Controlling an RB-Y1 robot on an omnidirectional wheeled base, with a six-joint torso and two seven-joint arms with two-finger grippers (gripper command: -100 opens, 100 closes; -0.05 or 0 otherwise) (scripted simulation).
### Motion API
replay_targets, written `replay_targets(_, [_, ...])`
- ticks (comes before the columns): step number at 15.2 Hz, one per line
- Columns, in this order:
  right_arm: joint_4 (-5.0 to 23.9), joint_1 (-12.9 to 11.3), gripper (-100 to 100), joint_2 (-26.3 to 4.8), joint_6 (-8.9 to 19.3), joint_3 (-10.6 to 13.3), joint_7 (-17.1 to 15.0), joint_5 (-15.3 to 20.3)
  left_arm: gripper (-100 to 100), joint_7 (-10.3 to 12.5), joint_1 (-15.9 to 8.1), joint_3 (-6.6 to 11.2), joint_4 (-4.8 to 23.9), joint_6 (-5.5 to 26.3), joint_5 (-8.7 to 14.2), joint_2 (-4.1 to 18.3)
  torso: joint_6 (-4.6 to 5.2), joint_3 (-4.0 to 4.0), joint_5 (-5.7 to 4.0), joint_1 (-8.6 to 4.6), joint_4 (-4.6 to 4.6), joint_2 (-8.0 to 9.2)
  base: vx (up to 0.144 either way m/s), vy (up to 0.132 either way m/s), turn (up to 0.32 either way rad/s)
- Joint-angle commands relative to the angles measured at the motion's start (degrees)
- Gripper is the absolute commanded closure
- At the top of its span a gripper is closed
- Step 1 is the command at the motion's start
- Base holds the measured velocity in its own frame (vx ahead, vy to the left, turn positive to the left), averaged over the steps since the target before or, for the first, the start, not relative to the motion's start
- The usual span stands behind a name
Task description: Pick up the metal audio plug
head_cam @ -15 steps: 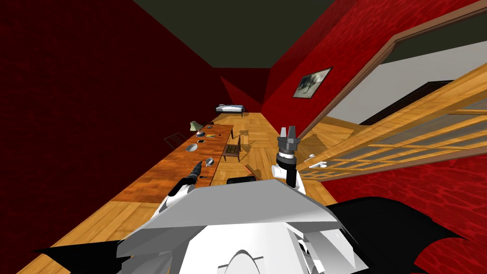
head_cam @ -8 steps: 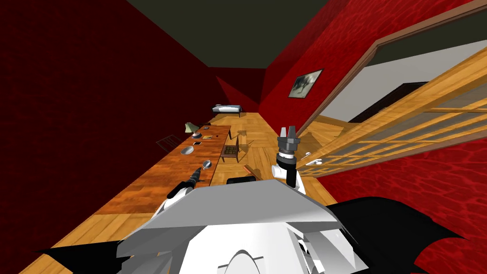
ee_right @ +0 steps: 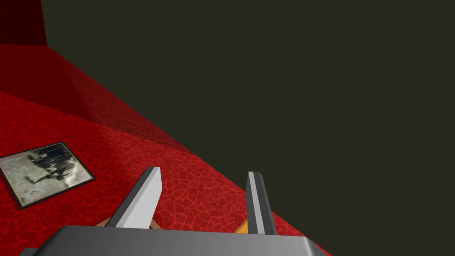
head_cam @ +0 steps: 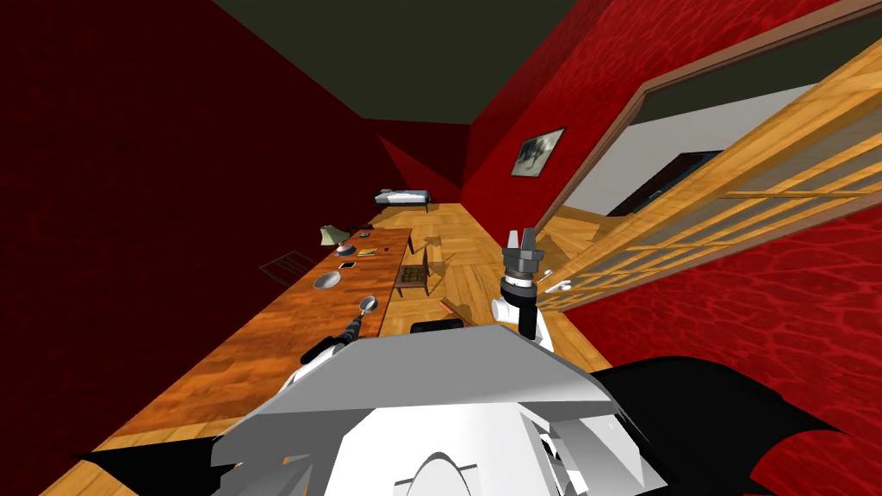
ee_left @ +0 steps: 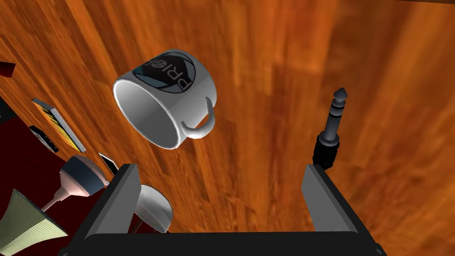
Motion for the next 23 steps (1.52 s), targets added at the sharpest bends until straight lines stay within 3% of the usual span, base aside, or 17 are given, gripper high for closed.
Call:
replay_targets(1, [0.0, 0.0, 0, 0.0, 0.0, 0.0, 0.0, 0.0, -100, -0.9, -0.3, 0.06, 2.9, 1.5, 1.7, 0.8, 0.00, 0.00, 0.00, 0.00, 0.00, 0.00, 0.011, 0.007, -0.023])
replay_targets(2, [0.0, 0.0, 0, 0.0, 0.0, 0.0, 0.0, 0.0, -100, -1.7, -0.9, 0.29, 4.3, 3.1, 3.0, 1.1, 0.00, 0.01, 0.00, 0.00, 0.01, 0.03, 0.027, 0.022, -0.079])
replay_targets(5, [0.0, 0.0, 0, 0.0, 0.0, 0.0, 0.0, 0.0, -100, -1.7, -0.9, 0.29, 5.8, 3.1, 3.0, 1.1, 0.00, 0.01, 0.00, 0.04, 0.00, 0.01, 0.020, 0.017, -0.059])
replay_targets(6, [0.0, 0.0, 0, 0.0, 0.0, 0.0, 0.0, 0.0, -100, -2.5, -1.5, 0.48, 7.9, 4.5, 4.2, 1.4, 0.00, 0.02, 0.00, 0.01, 0.01, 0.04, 0.018, 0.014, -0.057])
replay_targets(8, [0.0, 0.0, 0, 0.0, 0.0, 0.0, 0.0, 0.0, -100, -2.5, -1.5, 0.48, 8.7, 4.5, 4.2, 1.4, 0.01, 0.01, 0.00, 0.04, 0.01, 0.01, 0.022, 0.021, -0.070])
replay_targets(11, [0.0, 0.0, 0, 0.0, 0.0, 0.0, 0.0, 0.0, -100, -3.7, -2.8, 0.77, 13.0, 7.1, 6.4, 1.9, 0.02, -0.01, 0.00, 0.03, 0.00, -0.03, 0.036, 0.018, -0.125])
replay_targets(13, [0.0, 0.0, 0, 0.0, 0.0, 0.0, 0.0, 0.0, -100, -3.7, -2.8, 0.77, 14.0, 7.1, 6.4, 1.9, 0.02, -0.03, 0.01, 0.04, -0.01, -0.07, 0.029, 0.019, -0.084])
replay_targets(23, [0.0, 0.0, 0, 0.0, 0.0, 0.0, 0.0, 0.0, -100, -5.8, -6.8, 1.03, 28.3, 12.7, 11.9, 3.3, 0.01, -0.01, 0.04, 0.21, 0.00, -0.03, 0.028, 0.044, -0.127])
